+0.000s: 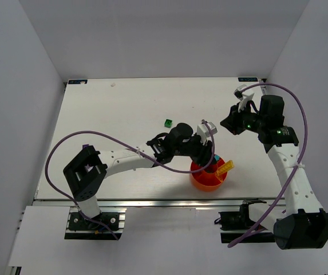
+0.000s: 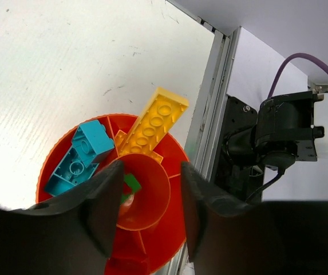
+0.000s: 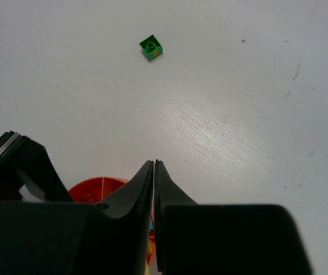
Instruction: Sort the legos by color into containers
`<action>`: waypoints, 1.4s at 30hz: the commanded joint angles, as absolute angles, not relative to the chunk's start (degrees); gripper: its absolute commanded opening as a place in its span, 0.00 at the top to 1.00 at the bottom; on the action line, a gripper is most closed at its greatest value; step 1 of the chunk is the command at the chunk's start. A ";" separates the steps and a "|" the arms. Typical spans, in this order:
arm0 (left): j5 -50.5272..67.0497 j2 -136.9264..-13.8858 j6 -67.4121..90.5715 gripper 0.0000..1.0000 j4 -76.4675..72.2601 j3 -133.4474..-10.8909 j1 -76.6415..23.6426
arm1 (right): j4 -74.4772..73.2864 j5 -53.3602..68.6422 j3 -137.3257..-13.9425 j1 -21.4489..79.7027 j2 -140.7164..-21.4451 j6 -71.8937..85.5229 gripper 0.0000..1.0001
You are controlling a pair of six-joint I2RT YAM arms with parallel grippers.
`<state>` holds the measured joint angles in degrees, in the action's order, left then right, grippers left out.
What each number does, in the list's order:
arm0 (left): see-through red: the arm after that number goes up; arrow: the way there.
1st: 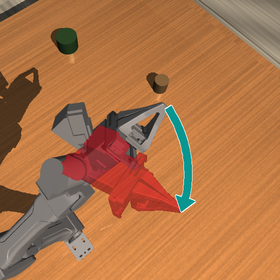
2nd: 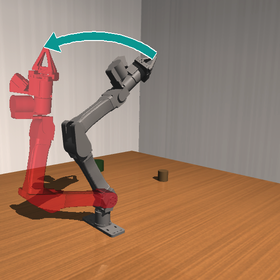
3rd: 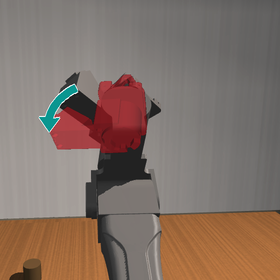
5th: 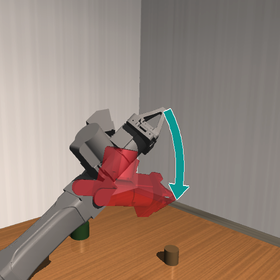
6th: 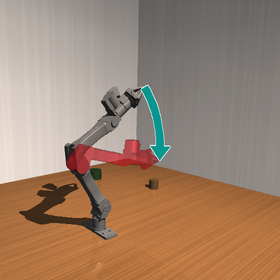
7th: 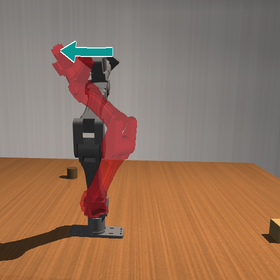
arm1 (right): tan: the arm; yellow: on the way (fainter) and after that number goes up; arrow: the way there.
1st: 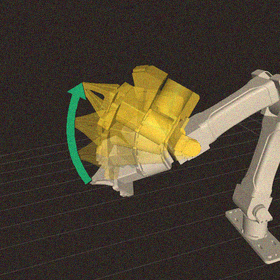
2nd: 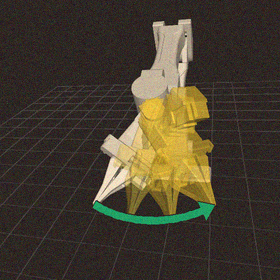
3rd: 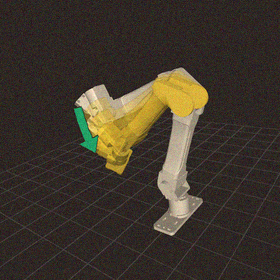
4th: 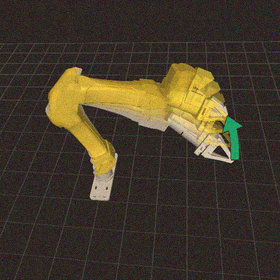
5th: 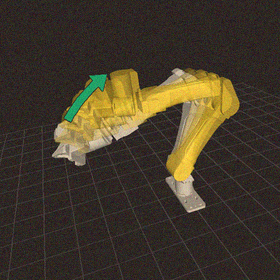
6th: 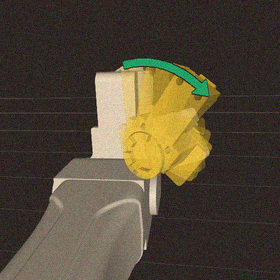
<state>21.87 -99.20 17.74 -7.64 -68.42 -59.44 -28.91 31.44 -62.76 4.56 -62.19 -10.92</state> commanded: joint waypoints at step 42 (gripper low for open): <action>-51.33 -31.55 35.77 0.07 47.02 -43.16 -50.36 | -40.88 7.12 -123.40 34.10 -137.90 -25.58 0.19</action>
<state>-50.26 -31.44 35.40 47.66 -43.64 -50.11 -43.99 7.77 -120.66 33.58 -137.01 -24.71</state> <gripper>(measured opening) 0.922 0.818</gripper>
